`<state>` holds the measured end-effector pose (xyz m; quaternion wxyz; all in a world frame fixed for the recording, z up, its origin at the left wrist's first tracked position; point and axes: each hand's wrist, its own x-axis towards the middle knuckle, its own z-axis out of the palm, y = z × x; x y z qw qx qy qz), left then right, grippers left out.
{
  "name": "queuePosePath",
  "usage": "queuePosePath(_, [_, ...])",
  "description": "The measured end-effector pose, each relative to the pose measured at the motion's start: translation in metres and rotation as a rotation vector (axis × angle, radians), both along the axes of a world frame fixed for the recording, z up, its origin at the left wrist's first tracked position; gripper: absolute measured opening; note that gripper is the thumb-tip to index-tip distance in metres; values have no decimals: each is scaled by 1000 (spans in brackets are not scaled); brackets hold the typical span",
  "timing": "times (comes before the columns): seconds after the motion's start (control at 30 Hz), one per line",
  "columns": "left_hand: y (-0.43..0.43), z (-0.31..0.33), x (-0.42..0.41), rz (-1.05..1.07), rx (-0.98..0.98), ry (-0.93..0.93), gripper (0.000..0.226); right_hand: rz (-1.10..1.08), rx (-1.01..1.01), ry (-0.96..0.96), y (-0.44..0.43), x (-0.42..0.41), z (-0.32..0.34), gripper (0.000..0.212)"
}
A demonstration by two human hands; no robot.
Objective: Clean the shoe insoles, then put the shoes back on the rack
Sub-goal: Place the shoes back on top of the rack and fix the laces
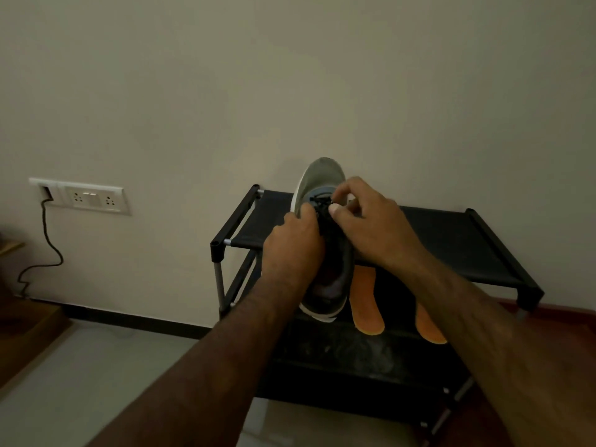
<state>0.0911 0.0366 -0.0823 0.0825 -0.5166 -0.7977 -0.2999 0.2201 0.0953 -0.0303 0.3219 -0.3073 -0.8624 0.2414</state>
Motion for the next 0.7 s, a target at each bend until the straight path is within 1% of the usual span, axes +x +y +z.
queuePosePath(0.07, [-4, -5, 2, -11, -3, 14, 27, -79, 139, -180, 0, -8, 8, 20])
queuePosePath(0.13, [-6, -9, 1, -13, 7, 29, 31, -178, 286, -364, -2, -19, 13, 20])
queuePosePath(0.23, [-10, -13, 1, -26, 13, 14, 37, -253, 437, -510, -14, -35, 14, 12])
queuePosePath(0.3, [-13, -15, 1, -40, 4, -7, 41, -235, 530, -593, -18, -42, 8, 11])
queuePosePath(0.33, [-14, -16, -1, -45, 7, -27, 42, -221, 526, -592, -17, -43, 5, 11])
queuePosePath(0.37, [-15, -16, -2, -48, 21, -56, 40, -220, 480, -559, -14, -41, 5, 11])
queuePosePath(0.4, [-16, -15, -4, -51, 38, -91, 35, -227, 403, -481, -10, -37, 4, 13])
queuePosePath(0.5, [-12, -8, -4, -30, 72, -125, 27, -228, 49, -209, 9, -23, 3, 29])
queuePosePath(0.57, [-10, -5, -3, -3, 63, -109, 26, -169, -150, -89, 15, -18, 0, 29])
queuePosePath(0.63, [-9, -3, -3, 4, 46, -107, 25, -77, -210, -46, 15, -16, 2, 17])
queuePosePath(0.67, [-8, -3, -3, 0, 28, -97, 24, -36, -175, -94, 13, -15, 6, 13])
queuePosePath(0.7, [-7, -2, -4, -8, 8, -77, 23, -26, -70, -198, 11, -15, 9, 18])
